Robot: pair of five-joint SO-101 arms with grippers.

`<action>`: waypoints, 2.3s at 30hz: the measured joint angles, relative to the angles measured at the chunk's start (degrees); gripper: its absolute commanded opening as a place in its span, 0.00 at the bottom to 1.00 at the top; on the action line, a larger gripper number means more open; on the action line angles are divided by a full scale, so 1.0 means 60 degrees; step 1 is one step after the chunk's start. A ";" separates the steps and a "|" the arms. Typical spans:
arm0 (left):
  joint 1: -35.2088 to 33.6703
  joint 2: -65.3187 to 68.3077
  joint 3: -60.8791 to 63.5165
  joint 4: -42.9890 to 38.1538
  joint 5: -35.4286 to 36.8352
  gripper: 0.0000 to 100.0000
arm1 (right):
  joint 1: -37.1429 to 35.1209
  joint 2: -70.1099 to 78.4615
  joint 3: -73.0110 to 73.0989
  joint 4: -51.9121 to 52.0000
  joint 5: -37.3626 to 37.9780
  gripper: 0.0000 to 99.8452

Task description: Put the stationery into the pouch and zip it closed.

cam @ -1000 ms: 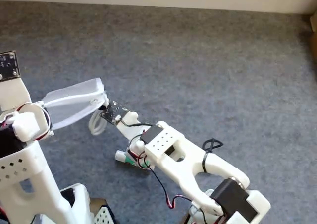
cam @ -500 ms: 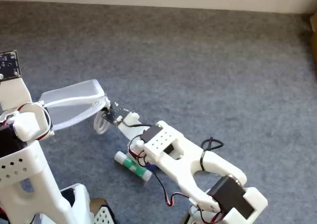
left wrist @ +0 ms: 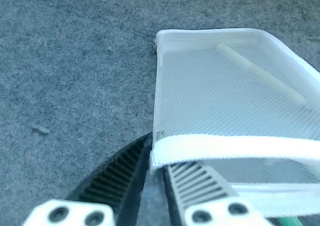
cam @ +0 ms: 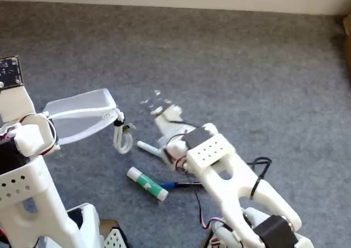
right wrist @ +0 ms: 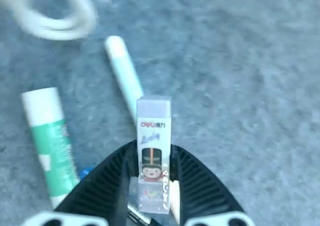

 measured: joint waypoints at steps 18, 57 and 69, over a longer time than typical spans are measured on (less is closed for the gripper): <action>0.0000 0.0000 0.0000 0.0000 0.0000 0.01 | 0.2066 0.3648 -0.2374 0.0234 0.0000 0.16; -0.0044 -0.0132 0.0366 -0.0029 0.0000 0.01 | 0.1700 0.5524 -0.4059 0.0454 0.0850 0.00; -0.0044 -0.0132 0.0366 -0.0029 0.0000 0.01 | 0.1700 0.5524 -0.4059 0.0469 0.0923 0.00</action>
